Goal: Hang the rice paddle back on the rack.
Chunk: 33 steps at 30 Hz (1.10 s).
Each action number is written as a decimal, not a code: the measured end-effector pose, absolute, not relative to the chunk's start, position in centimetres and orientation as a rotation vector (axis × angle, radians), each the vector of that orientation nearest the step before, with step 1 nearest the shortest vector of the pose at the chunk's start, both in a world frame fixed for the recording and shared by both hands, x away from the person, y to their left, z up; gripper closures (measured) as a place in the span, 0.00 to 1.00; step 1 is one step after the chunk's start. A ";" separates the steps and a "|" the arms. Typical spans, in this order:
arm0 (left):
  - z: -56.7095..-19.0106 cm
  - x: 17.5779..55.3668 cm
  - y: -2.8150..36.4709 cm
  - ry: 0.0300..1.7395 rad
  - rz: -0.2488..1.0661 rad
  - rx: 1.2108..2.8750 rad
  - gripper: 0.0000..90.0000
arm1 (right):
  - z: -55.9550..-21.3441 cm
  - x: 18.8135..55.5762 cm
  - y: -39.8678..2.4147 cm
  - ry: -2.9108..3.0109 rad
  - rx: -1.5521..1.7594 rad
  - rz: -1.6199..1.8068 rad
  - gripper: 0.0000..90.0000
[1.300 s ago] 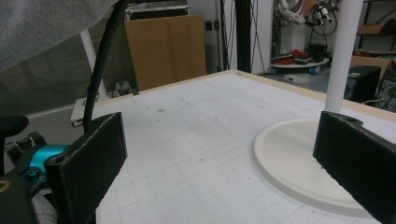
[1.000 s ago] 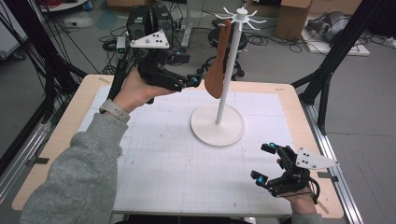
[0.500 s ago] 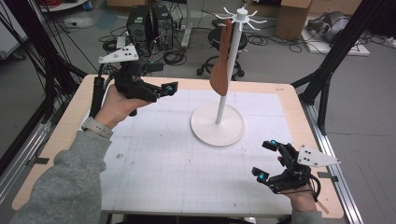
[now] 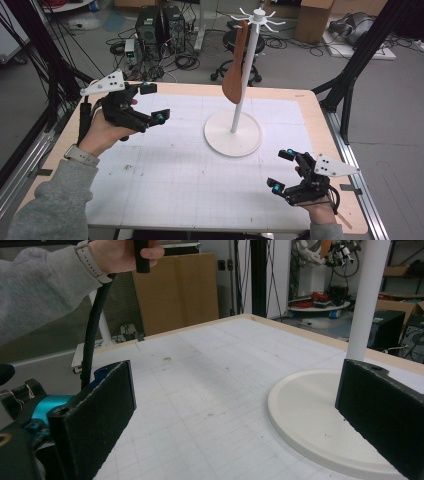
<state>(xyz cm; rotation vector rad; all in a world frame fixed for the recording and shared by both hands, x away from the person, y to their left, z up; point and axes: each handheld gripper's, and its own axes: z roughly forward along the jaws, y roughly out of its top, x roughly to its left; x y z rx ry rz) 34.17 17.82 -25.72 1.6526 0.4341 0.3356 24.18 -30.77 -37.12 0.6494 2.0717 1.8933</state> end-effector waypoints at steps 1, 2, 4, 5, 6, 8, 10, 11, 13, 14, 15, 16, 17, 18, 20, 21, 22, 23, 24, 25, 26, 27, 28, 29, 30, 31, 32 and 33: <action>-25.9 34.0 18.0 0.438 0.341 1.654 0.02 | -37.1 24.2 -30.7 2.076 0.656 1.893 0.02; -26.1 33.8 18.2 0.441 0.350 1.655 0.02 | -37.1 24.2 -30.7 2.077 0.649 1.893 0.02; -26.5 33.4 18.7 0.445 0.359 1.644 0.02 | -37.1 24.3 -30.6 2.080 0.645 1.892 0.02; -26.7 33.2 18.9 0.447 0.362 1.638 0.02 | -37.1 24.3 -30.6 2.082 0.649 1.889 0.02; -26.9 32.9 19.2 0.445 0.364 1.634 0.02 | -37.1 24.3 -30.6 2.084 0.653 1.890 0.02; -27.5 32.4 19.7 0.437 0.367 1.626 0.02 | -37.1 24.4 -30.6 2.076 0.646 1.890 0.02; -28.2 31.8 20.2 0.441 0.377 1.628 0.02 | -37.1 24.3 -30.6 2.077 0.652 1.894 0.02; -28.5 31.6 20.5 0.441 0.378 1.625 0.02 | -37.1 24.4 -30.6 2.073 0.654 1.897 0.02; -29.0 31.2 21.2 0.454 0.379 1.612 0.02 | -37.1 24.4 -30.7 2.070 0.655 1.898 0.02; -29.3 30.9 21.5 0.461 0.377 1.593 0.02 | -37.1 24.4 -30.7 2.074 0.659 1.895 0.02; -29.6 30.6 21.8 0.463 0.371 1.579 0.02 | -37.2 24.5 -30.7 2.072 0.657 1.891 0.02; -29.9 30.4 22.2 0.466 0.374 1.575 0.02 | -37.2 24.5 -30.7 2.075 0.659 1.887 0.02; -30.3 30.1 22.5 0.474 0.378 1.568 0.02 | -37.3 24.6 -30.7 2.073 0.661 1.884 0.02; -30.6 30.0 22.9 0.478 0.380 1.564 0.02 | -37.3 24.6 -30.7 2.078 0.670 1.885 0.02; -31.2 29.6 23.5 0.497 0.387 1.559 0.02 | -37.4 24.7 -30.7 2.075 0.674 1.882 0.02; -31.5 29.5 23.9 0.504 0.390 1.554 0.02 | -37.4 24.7 -30.8 2.077 0.674 1.879 0.02; -31.7 29.4 24.3 0.512 0.391 1.554 0.02 | -37.3 24.7 -30.7 2.076 0.677 1.879 0.02; -32.0 29.2 24.6 0.520 0.393 1.545 0.02 | -37.3 24.7 -30.7 2.076 0.671 1.881 0.02; -32.1 29.1 24.9 0.527 0.396 1.541 0.02 | -37.4 24.8 -30.7 2.076 0.666 1.878 0.02; -32.2 29.0 25.2 0.531 0.398 1.535 0.02 | -37.4 24.8 -30.7 2.081 0.670 1.874 0.02; -32.4 28.8 25.5 0.537 0.399 1.526 0.02 | -37.4 24.8 -30.7 2.085 0.675 1.873 0.02; -32.5 28.7 25.8 0.541 0.404 1.530 0.02 | -37.4 24.9 -30.7 2.086 0.672 1.868 0.02; -32.6 28.5 26.1 0.547 0.407 1.531 0.02 | -37.4 24.9 -30.7 2.086 0.675 1.868 0.02; -32.8 28.4 26.4 0.552 0.411 1.530 0.02 | -37.4 24.9 -30.7 2.084 0.676 1.870 0.02; -32.9 28.2 26.6 0.559 0.413 1.528 0.02 | -37.4 24.9 -30.6 2.082 0.670 1.871 0.02; -33.0 28.1 26.8 0.565 0.417 1.528 0.02 | -37.4 25.0 -30.6 2.083 0.666 1.867 0.02; -33.2 27.9 27.0 0.570 0.422 1.524 0.02 | -37.4 25.0 -30.6 2.087 0.671 1.864 0.02; -33.4 27.7 27.3 0.571 0.427 1.519 0.02 | -37.4 25.0 -30.6 2.090 0.678 1.862 0.02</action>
